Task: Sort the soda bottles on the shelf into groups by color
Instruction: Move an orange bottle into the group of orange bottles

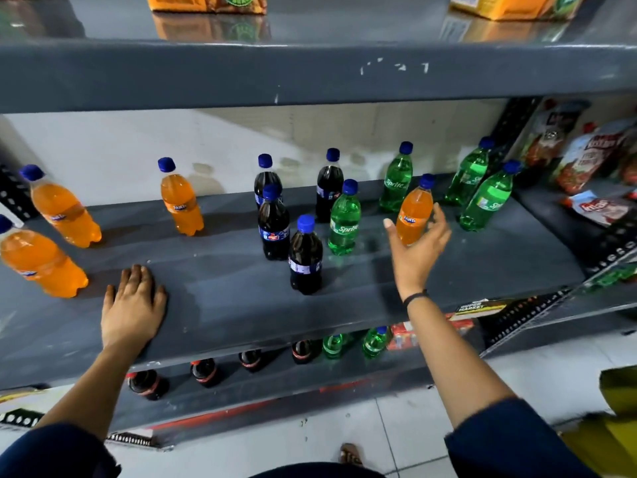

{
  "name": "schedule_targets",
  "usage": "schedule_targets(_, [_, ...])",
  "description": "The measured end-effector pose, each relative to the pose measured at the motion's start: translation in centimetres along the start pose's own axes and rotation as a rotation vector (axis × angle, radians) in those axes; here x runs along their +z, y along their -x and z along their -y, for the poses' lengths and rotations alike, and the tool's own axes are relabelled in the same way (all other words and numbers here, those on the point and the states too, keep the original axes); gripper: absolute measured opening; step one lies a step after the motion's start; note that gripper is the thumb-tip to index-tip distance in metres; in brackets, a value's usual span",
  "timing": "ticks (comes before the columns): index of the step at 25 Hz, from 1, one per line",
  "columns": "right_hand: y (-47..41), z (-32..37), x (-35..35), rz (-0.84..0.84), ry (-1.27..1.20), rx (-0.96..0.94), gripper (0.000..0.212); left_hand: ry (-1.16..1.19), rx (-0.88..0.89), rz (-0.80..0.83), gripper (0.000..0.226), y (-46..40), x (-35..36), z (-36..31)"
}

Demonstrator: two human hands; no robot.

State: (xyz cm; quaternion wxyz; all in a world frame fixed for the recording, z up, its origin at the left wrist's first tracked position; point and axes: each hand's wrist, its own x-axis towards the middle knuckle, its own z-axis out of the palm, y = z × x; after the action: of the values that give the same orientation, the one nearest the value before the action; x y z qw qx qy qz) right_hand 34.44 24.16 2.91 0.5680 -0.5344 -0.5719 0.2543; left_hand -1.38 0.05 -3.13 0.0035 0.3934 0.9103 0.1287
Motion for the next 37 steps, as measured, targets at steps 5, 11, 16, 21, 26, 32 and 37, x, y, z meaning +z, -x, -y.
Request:
schedule_targets(5, [-5.6,-2.7,0.4,0.184,0.088,0.142,0.076,0.006,0.004,-0.013,0.053,0.0,0.3,0.1])
schedule_targets(11, [-2.0,-2.0,-3.5,0.231,0.073,0.046,0.06,-0.003,0.003,-0.019,0.052,-0.1,0.3,-0.1])
schedule_targets(16, [7.8,1.1,-5.1,0.428,-0.014,0.029,0.066,-0.018,-0.011,0.004,0.054,0.2,-0.3,-1.0])
schedule_targets(21, [15.2,7.3,2.0,0.775,-0.218,-0.09,0.066,-0.035,-0.008,0.025,0.055,0.5,-0.7,-0.8])
schedule_targets(26, [16.2,12.5,13.7,0.853,-0.225,-0.205,0.068,-0.035,0.01,0.012,0.054,0.2,-0.5,-0.4])
schedule_targets(32, [16.9,13.1,21.0,0.919,-0.129,-0.176,0.073,-0.021,-0.001,0.006,0.054,0.0,-0.3,-0.4])
schedule_targets(37, [17.4,11.9,22.0,0.891,-0.103,-0.192,0.075,-0.014,-0.008,0.005,0.054,-0.1,-0.2,-0.3])
